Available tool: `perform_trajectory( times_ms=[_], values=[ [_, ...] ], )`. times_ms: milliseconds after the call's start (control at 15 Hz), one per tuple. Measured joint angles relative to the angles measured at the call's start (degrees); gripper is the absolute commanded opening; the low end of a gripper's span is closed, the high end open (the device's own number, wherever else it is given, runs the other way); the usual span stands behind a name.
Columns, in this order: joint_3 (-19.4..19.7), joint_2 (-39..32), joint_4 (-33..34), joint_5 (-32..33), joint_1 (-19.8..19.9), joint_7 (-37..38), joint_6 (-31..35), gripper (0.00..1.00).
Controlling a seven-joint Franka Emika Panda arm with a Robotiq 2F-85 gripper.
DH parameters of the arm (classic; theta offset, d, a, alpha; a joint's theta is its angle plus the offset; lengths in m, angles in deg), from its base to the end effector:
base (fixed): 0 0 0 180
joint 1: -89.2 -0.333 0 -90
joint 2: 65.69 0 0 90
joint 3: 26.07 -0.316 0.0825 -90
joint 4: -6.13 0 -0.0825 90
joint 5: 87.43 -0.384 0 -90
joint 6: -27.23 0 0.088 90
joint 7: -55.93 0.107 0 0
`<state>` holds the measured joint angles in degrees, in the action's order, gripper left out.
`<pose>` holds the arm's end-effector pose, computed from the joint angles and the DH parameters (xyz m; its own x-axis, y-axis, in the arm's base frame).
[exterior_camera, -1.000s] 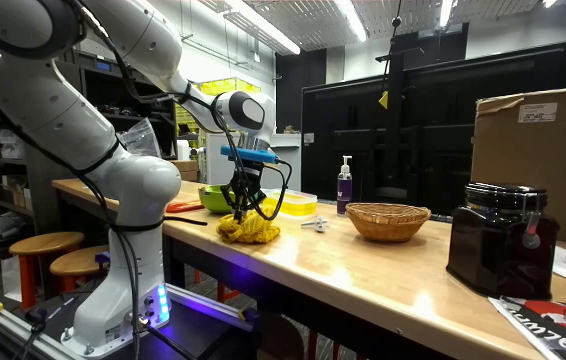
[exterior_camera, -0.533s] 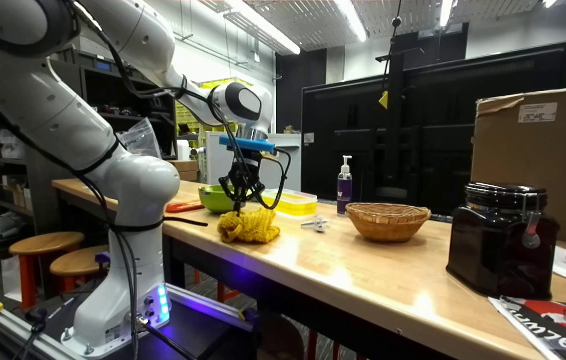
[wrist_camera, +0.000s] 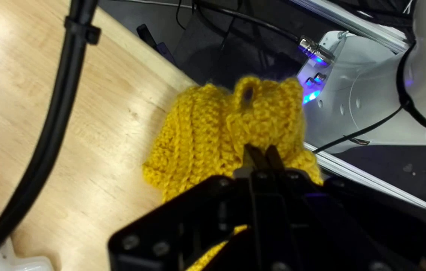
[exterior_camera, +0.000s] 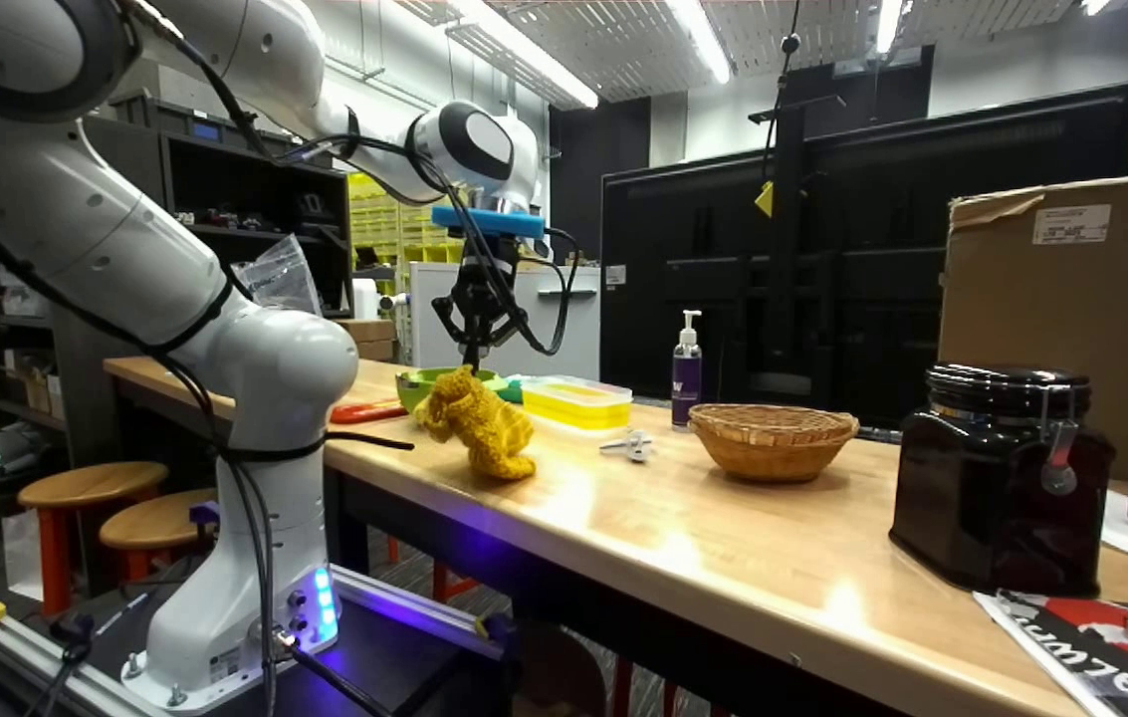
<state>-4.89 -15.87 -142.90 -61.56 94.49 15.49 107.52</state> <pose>0.2142 -0.1754 0.4724 0.8383 0.4004 -0.3701 0.3920 -0.9144 -0.1012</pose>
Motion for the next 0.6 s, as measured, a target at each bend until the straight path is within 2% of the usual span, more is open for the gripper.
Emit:
perform_trajectory(
  times_ms=[600],
  values=[
    [-0.15, 0.36, 10.3, 0.0, -2.05, -1.11, -6.84, 0.0]
  ],
)
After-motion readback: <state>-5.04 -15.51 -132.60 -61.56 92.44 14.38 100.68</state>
